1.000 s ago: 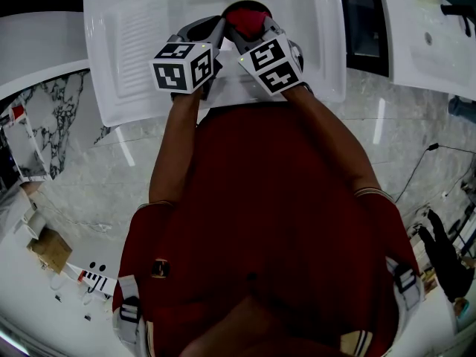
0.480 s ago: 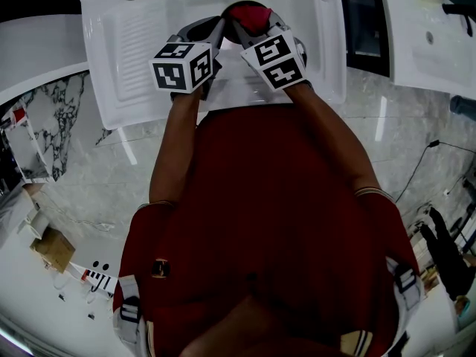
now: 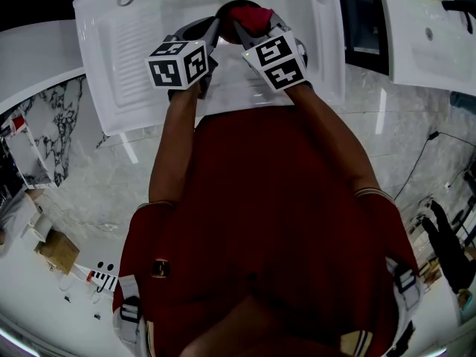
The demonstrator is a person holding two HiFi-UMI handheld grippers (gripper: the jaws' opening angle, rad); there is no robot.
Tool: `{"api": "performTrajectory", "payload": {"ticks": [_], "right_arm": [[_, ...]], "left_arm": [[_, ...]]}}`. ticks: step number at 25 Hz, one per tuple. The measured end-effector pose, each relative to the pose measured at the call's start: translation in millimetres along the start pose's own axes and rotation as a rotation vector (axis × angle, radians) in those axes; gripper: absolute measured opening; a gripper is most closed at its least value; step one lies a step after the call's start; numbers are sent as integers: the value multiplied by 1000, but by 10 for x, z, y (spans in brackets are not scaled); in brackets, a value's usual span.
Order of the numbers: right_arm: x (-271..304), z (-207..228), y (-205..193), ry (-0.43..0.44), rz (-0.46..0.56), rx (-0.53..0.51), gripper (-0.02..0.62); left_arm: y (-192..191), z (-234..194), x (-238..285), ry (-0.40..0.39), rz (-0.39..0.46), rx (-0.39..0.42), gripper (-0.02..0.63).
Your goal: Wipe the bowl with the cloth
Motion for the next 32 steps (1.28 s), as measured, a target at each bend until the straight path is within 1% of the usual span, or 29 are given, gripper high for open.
{"api": "performTrajectory", "payload": {"ticks": [7, 14, 25, 32], "right_arm": [[22, 36, -21, 6, 0, 7, 28], [40, 59, -28, 11, 24, 1, 28], [27, 112, 2, -7, 44, 0, 28], [28, 167, -6, -23, 41, 3, 28]], "left_arm": [[-21, -81, 126, 1, -29, -28, 14], [-85, -179, 247, 4, -60, -55, 14], [-165, -317, 421, 8, -107, -107, 15], [-226, -406, 574, 8, -138, -159, 15]]}}
Point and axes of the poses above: the fingertips, and each gripper's own axes: x forward along the fingers, z to its right, y out of its top, the point moved 10 cm from there along -x, backward along the fingers, and after that the axes turned 15 degrees about y, right-handed, at the moved point
